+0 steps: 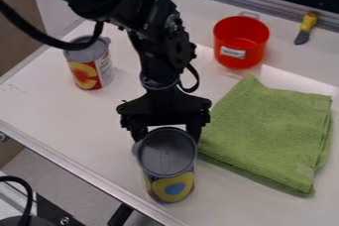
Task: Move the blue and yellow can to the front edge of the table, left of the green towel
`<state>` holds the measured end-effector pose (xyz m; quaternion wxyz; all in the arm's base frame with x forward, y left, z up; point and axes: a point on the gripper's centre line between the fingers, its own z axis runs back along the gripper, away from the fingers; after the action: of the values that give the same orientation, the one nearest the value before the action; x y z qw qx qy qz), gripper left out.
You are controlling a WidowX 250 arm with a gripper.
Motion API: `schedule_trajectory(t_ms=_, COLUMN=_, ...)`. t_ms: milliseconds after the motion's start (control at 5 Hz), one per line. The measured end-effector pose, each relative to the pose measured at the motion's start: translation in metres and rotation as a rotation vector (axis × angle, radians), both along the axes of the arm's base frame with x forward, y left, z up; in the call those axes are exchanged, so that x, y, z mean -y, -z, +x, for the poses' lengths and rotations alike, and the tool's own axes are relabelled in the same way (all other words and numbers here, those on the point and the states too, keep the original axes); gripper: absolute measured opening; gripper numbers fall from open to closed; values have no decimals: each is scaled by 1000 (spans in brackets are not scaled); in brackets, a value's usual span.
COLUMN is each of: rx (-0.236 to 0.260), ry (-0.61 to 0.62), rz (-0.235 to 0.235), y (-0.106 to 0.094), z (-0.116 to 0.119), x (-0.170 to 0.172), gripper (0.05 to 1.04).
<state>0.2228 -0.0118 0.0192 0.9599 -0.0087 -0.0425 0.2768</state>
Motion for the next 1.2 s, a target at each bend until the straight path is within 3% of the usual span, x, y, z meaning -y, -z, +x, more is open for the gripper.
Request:
schedule_trajectory(t_ms=400, rx=108, ry=-47, rz=1, y=-19, z=23, x=-21, gripper=999)
schedule_trajectory(t_ms=600, rx=137, ry=-84, rz=15, y=-26, z=33, x=-35, gripper=1000)
schedule_trajectory(t_ms=800, rx=133, ry=-101, rz=23, y=-36, z=39, x=-49, gripper=1000)
schedule_trajectory(t_ms=1000, rx=157, ry=-40, rz=9, y=-42, z=51, x=-65, gripper=999)
schedule_trajectory(t_ms=1200, rx=127, ry=32, rz=39, y=-40, z=68, x=-75, gripper=1000)
